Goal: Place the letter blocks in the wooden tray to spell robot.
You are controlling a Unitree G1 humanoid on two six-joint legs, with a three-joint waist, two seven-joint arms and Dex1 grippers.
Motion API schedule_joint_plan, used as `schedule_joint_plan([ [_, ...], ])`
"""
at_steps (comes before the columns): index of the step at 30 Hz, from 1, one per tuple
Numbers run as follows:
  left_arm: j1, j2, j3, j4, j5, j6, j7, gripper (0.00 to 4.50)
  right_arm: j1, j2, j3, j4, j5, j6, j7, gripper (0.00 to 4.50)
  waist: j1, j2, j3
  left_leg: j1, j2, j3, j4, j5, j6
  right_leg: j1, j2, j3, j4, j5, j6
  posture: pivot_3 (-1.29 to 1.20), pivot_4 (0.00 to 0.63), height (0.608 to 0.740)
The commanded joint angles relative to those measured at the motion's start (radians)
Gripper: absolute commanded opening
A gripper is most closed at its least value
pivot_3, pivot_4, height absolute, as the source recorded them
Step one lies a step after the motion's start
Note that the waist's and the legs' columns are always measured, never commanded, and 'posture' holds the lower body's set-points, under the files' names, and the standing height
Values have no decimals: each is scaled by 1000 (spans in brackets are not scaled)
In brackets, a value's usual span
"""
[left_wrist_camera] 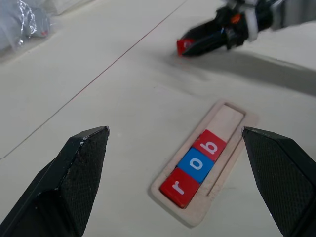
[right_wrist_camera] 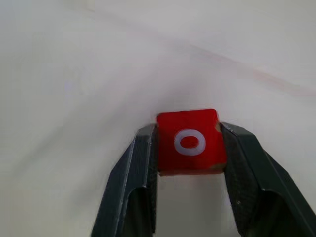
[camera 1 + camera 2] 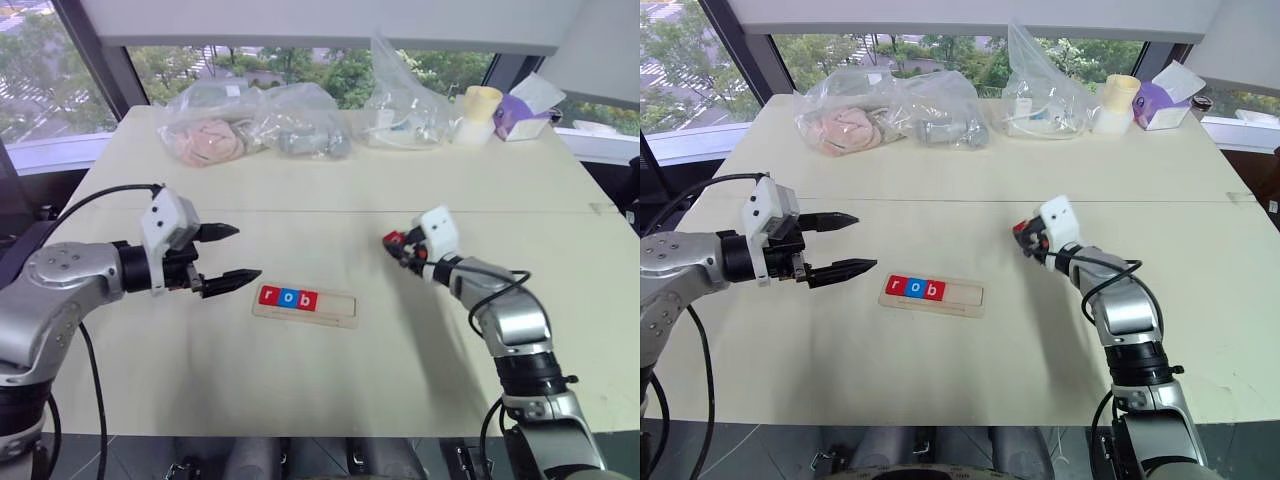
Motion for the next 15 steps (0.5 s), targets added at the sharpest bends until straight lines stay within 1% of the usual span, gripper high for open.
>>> schedule_joint_plan([
  [1,-34,1,-22,-15,29,-43,-4,4500,64,144,-117,-353,54,298,-196,1179,3,-2,-2,0,0,0,-2,0,-1,-1,0,0,0,0,0,0,150,739],
  [3,-43,-5,-37,-9,38,-54,-7,4500,128,226,-133,-511,65,456,-255,1179,5,-3,-3,0,0,-1,-9,2,-3,-3,0,0,-1,0,-1,0,150,739],
  [4,-46,-8,-42,-5,42,-59,-9,4500,158,233,-122,-573,64,497,-266,1179,3,-2,-3,0,0,-1,-11,2,-4,-5,0,-1,-1,0,-1,0,150,739],
  [6,-48,-14,-44,10,48,-73,-15,4500,217,173,-66,-667,56,528,-255,1179,0,1,-2,-6,0,-1,-11,2,-4,-11,0,-1,-1,-1,-2,0,150,739],
  [8,-48,-17,-51,32,61,-93,-25,4500,273,141,-62,-713,41,564,-269,1179,-6,1,-2,-11,-1,0,-9,3,-4,-15,-1,0,-1,0,-2,0,150,739],
  [11,-45,-14,-69,52,86,-123,-40,4500,345,137,-73,-752,32,596,-289,1179,-3,1,-2,-11,-1,0,-9,3,-4,-15,-1,-1,-1,-1,-2,0,150,739],
  [15,-49,-5,-89,59,92,-129,-76,4500,424,209,-49,-800,50,648,-308,1179,-3,1,-2,-10,-1,0,-8,3,-3,-14,2,-1,0,-1,-2,0,150,739],
])
